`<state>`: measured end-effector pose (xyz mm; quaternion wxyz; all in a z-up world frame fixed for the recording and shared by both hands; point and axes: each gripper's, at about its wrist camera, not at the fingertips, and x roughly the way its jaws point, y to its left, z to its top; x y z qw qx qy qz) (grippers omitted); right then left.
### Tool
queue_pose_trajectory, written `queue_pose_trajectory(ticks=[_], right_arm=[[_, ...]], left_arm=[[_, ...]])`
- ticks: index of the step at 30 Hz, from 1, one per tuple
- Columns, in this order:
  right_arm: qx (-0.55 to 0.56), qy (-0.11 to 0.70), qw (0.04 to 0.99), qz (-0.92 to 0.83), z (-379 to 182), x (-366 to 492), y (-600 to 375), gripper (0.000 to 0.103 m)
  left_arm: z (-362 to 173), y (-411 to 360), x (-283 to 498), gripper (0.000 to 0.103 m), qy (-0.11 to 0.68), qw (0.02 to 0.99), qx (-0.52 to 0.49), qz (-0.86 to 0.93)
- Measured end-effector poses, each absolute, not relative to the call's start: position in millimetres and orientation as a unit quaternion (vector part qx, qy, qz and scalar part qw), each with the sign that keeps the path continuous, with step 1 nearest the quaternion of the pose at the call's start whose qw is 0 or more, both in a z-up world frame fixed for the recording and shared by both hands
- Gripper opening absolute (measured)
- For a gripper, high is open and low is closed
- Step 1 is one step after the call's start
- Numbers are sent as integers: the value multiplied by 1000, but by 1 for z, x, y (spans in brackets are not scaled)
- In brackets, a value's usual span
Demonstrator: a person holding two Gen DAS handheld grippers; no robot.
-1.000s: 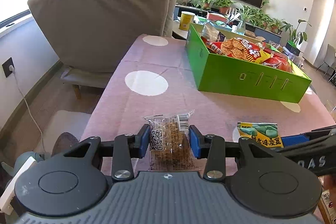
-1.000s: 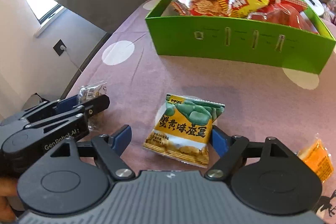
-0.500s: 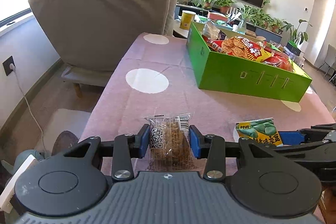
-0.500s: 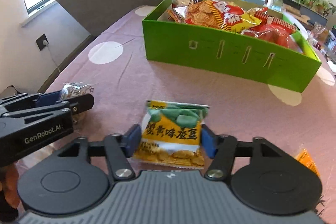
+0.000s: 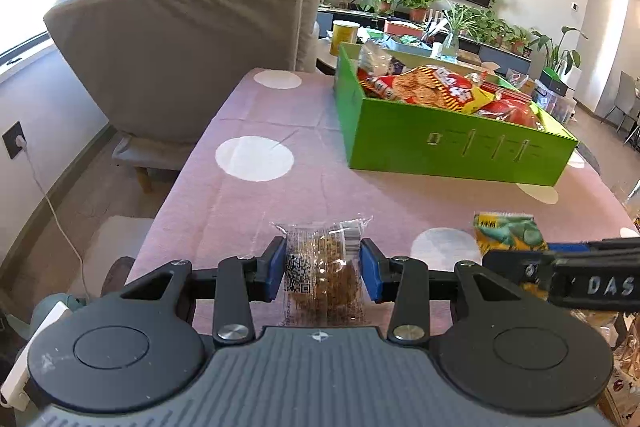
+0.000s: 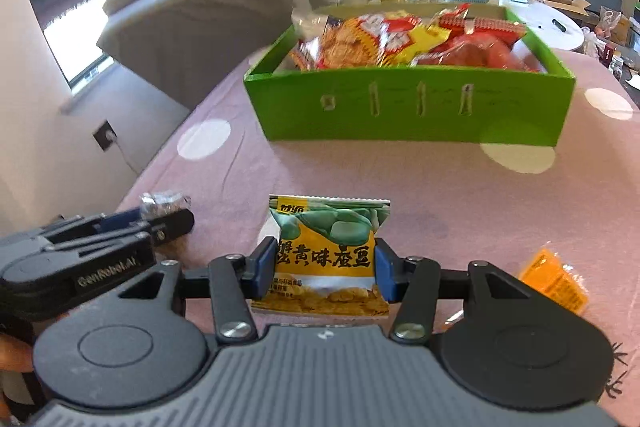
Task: Organize snacks
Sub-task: 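Carry the cookie pack and bean bag into the green box and open both grippers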
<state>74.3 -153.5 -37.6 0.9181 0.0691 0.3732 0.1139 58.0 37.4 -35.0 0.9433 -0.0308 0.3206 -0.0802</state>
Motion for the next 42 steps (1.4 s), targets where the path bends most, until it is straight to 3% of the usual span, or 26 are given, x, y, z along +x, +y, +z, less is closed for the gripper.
queue_pose_trajectory(ticks=[19, 28, 42], right_arm=[[118, 295, 943, 99, -4, 76, -224, 58], [113, 272, 951, 96, 10, 96, -241, 59], [118, 264, 953, 90, 18, 120, -252, 58]], left_arm=[[-5, -16, 70, 37, 307, 943, 4, -131], [30, -46, 108, 37, 273, 949, 26, -155], [42, -56, 174, 37, 262, 956, 50, -118]])
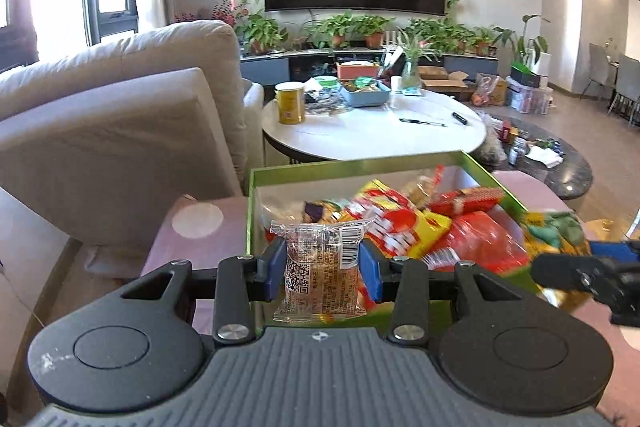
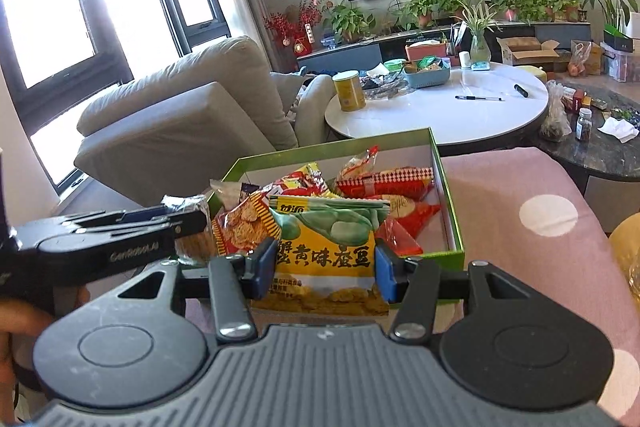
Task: Organize snacks
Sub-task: 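Carry the cookie pack and bean bag into the green box and open both grippers, then withdraw both grippers up out of the green box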
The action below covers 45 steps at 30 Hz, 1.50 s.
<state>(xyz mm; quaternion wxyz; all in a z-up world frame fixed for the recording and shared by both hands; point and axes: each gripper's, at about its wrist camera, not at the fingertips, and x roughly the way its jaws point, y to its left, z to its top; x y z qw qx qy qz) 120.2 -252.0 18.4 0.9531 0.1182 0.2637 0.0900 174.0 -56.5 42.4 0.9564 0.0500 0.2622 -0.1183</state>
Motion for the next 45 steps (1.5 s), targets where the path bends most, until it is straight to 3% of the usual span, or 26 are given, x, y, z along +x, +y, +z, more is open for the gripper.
queue_pose_trajectory(ticks=[8, 12, 19, 31, 33, 35, 45], right_arm=[[115, 267, 953, 89, 19, 131, -247, 58], [113, 269, 952, 89, 21, 137, -245, 58], [124, 281, 947, 99, 22, 152, -238, 59], [94, 281, 950, 95, 20, 179, -210, 59], [82, 274, 953, 101, 16, 182, -205, 64], [60, 275, 954, 108, 11, 185, -200, 76], [93, 257, 959, 75, 16, 158, -234, 78]], left_arm=[[20, -60, 197, 40, 298, 944, 79, -118], [11, -56, 193, 67, 299, 945, 80, -104], [26, -40, 180, 75, 269, 957, 67, -91], [16, -21, 160, 77, 286, 953, 51, -89], [13, -18, 160, 77, 292, 951, 42, -90], [12, -15, 159, 77, 297, 950, 32, -88], [9, -15, 147, 77, 303, 948, 24, -90]])
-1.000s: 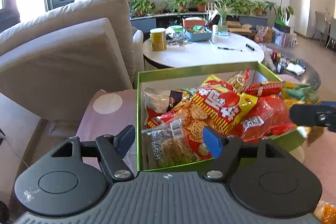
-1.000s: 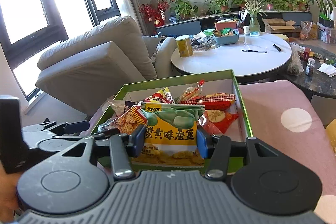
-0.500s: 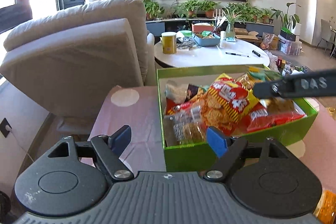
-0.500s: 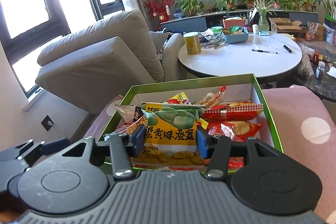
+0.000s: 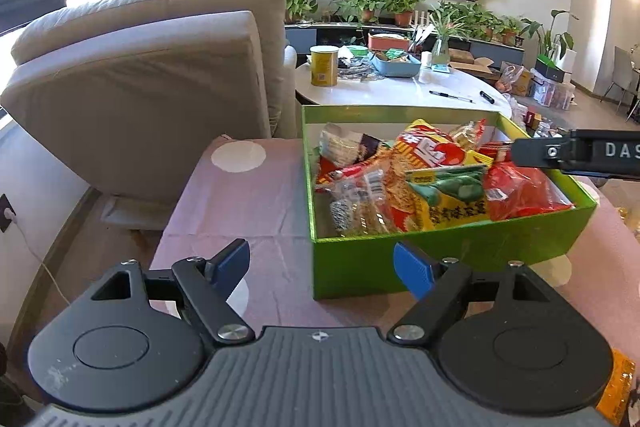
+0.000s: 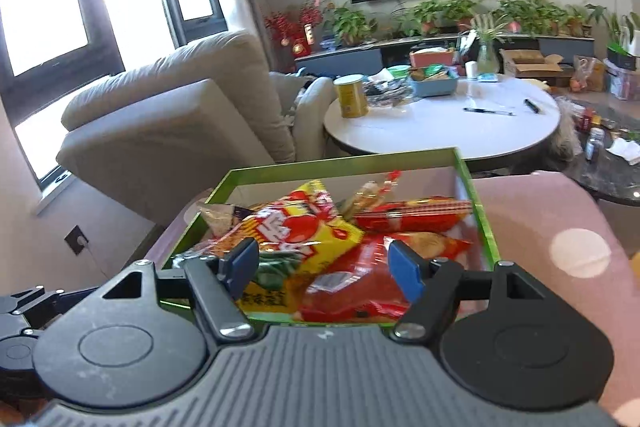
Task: Organize snacks
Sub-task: 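Withdraw both grippers up out of the green box, then grasp the orange pack on the table with the left gripper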
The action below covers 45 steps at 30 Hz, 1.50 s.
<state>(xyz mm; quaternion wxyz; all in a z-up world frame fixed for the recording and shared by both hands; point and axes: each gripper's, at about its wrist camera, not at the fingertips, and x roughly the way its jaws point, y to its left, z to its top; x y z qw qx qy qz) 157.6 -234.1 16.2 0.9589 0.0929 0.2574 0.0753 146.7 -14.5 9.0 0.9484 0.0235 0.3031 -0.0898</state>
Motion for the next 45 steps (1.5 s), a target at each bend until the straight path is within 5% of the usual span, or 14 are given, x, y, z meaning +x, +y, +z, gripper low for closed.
queue_pose_trajectory(ticks=[41, 45], right_arm=[[100, 296, 950, 25, -7, 22, -317, 81], [93, 308, 946, 34, -14, 18, -321, 81]], left_arm=[[-26, -154, 19, 82, 331, 881, 134, -311], [-38, -165, 33, 51, 333, 883, 143, -299]])
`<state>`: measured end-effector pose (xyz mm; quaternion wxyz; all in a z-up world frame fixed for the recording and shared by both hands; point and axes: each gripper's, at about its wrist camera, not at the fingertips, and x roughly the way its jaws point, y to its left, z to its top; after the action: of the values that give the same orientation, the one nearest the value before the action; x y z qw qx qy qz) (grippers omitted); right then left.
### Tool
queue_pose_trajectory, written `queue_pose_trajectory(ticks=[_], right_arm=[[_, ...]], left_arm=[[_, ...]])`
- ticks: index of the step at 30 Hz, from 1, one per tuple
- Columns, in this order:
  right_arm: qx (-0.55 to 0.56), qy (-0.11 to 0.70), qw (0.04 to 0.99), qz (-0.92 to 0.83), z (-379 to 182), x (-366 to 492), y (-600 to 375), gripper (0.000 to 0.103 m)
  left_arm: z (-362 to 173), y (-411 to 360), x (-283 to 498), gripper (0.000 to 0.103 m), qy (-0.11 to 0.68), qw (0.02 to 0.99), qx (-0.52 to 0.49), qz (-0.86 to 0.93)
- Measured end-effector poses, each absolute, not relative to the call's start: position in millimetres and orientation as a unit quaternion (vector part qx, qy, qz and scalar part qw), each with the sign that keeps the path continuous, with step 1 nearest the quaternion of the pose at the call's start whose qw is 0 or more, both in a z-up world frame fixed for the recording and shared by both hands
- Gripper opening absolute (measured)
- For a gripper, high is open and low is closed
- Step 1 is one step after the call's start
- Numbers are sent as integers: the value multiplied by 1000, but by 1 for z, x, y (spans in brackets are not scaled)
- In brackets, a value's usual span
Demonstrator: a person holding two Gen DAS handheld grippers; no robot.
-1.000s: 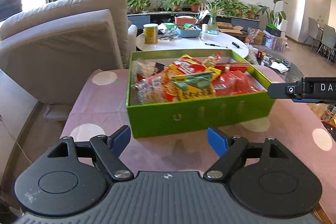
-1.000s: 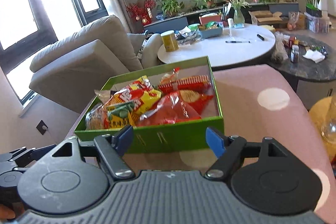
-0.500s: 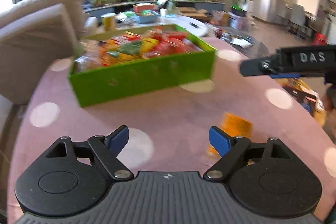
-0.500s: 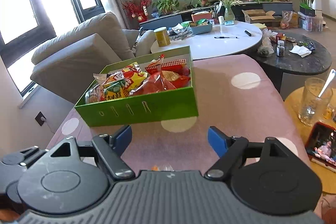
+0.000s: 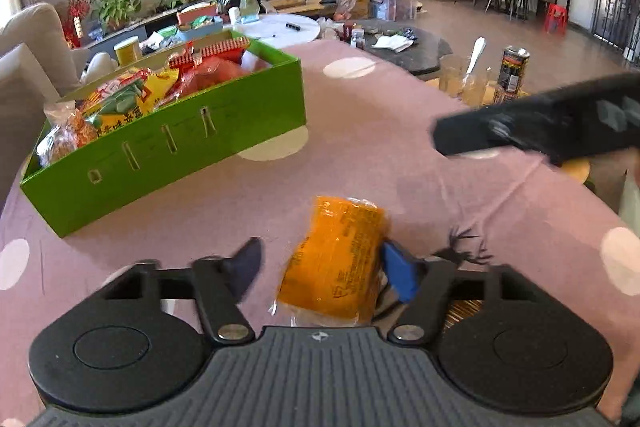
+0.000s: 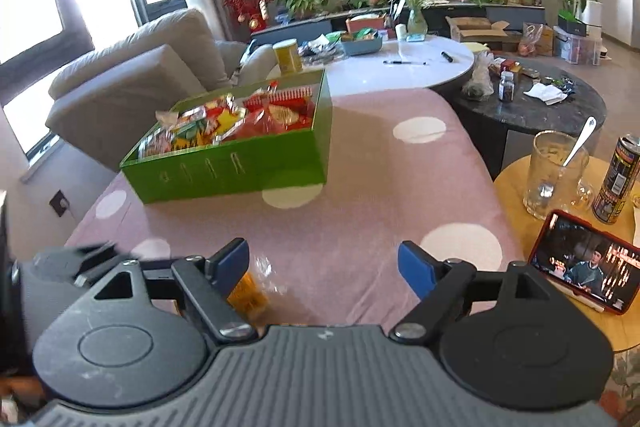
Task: Organize snacks
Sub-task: 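Grasp the orange pack on the table with the left gripper, then grasp the brown-white snack bag with the right gripper while the left holds the orange pack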
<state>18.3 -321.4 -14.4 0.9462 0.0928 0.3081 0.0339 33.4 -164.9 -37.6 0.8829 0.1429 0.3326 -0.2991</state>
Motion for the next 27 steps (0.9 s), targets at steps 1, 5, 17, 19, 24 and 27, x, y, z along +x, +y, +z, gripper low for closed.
queue_pose_trajectory(ticks=[1, 5, 17, 19, 24, 27], right_arm=[[89, 312, 945, 35, -16, 17, -321, 81], [66, 324, 942, 55, -23, 10, -320, 81], [-58, 376, 906, 188, -48, -22, -301, 86], [-93, 378, 897, 209, -51, -30, -294, 87], [-134, 361, 898, 212, -50, -33, -278, 90], [-135, 356, 904, 194, -50, -23, -269, 90]], left_arm=[[-40, -164, 37, 45, 341, 882, 131, -298], [-40, -148, 40, 43, 350, 888, 102, -281], [-21, -93, 31, 43, 318, 921, 49, -220], [-19, -89, 29, 43, 314, 922, 44, -223], [-15, -87, 24, 43, 307, 923, 38, -227], [-12, -84, 21, 43, 303, 925, 34, -227]])
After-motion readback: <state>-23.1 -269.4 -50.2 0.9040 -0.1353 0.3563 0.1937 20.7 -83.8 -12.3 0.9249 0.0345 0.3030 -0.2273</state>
